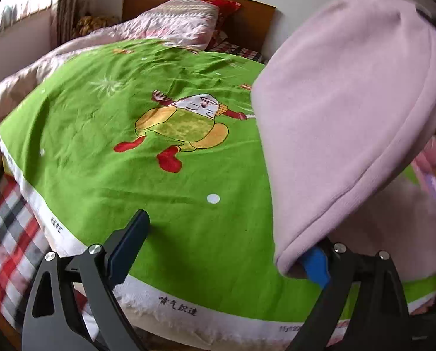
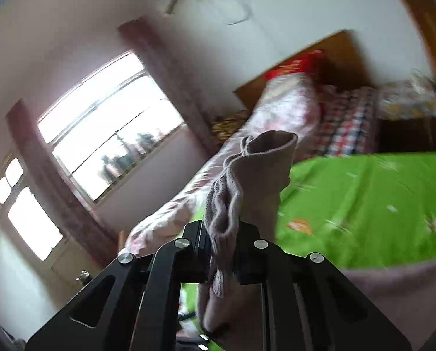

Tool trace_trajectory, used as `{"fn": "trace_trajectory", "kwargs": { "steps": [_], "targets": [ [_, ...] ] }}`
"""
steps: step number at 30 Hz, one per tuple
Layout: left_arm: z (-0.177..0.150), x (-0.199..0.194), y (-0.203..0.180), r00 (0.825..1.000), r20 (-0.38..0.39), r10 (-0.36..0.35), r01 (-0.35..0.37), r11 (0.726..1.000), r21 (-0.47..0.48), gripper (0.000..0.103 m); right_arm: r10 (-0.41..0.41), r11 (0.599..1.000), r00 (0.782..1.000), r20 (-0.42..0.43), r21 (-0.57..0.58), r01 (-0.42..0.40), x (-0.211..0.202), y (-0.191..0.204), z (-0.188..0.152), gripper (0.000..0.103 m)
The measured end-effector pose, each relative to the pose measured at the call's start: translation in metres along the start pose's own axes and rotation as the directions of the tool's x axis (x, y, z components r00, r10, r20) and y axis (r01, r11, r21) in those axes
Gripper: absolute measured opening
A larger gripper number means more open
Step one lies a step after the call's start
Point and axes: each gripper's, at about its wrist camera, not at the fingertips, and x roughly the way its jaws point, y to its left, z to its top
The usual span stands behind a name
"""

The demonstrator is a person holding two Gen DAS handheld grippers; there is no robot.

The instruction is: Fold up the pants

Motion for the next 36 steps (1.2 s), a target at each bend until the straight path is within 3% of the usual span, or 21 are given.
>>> {"fn": "trace_trajectory", "kwargs": {
  "steps": [5, 7, 9, 11, 18, 20, 24, 33, 36],
  "targets": [
    [-0.001, 0.003, -0.001, 1.0, 0.013, -0.014, 0.014, 0.998, 0.056, 0.098, -0.21, 0.975, 0.978, -0.013, 0.065, 0.211, -0.056, -0.058, -0.063, 0.014],
    [-0.003, 0.007, -0.007, 1.0, 0.011, 0.004, -0.005, 0.994, 0.106, 0.102, -0.312, 0.945, 0.946, -0.085, 0.072, 0.318, -0.064, -0.086, -0.102, 0.014],
    [-0.004, 0.012, -0.013, 0.999, 0.011, 0.04, -0.041, 0.987, 0.153, 0.102, -0.336, 0.921, 0.924, -0.184, 0.139, 0.363, -0.06, -0.113, -0.135, 0.014],
    [-0.002, 0.014, -0.011, 0.999, 0.002, 0.041, -0.041, 0.988, 0.151, 0.102, -0.304, 0.903, 0.925, -0.227, 0.24, 0.356, -0.06, -0.132, -0.158, 0.014],
    [-0.002, 0.012, -0.013, 0.998, -0.013, 0.066, -0.064, 0.99, 0.128, 0.102, -0.312, 0.934, 0.941, -0.129, 0.14, 0.329, -0.072, -0.1, -0.131, 0.014],
    [-0.003, 0.011, -0.013, 0.998, -0.013, 0.068, -0.066, 0.99, 0.128, 0.102, -0.333, 0.932, 0.935, -0.121, 0.109, 0.346, -0.077, -0.092, -0.133, 0.014],
    [-0.002, 0.013, -0.015, 0.998, -0.016, 0.065, -0.062, 0.987, 0.148, 0.102, -0.362, 0.906, 0.907, -0.214, 0.148, 0.396, -0.072, -0.11, -0.158, 0.014],
    [-0.003, 0.013, -0.015, 0.997, -0.02, 0.068, -0.065, 0.987, 0.148, 0.102, -0.367, 0.909, 0.911, -0.19, 0.135, 0.394, -0.081, -0.101, -0.165, 0.014],
    [-0.004, 0.013, -0.016, 0.998, -0.013, 0.066, -0.063, 0.986, 0.156, 0.102, -0.376, 0.903, 0.9, -0.219, 0.13, 0.409, -0.077, -0.104, -0.173, 0.014]
  ]
}}
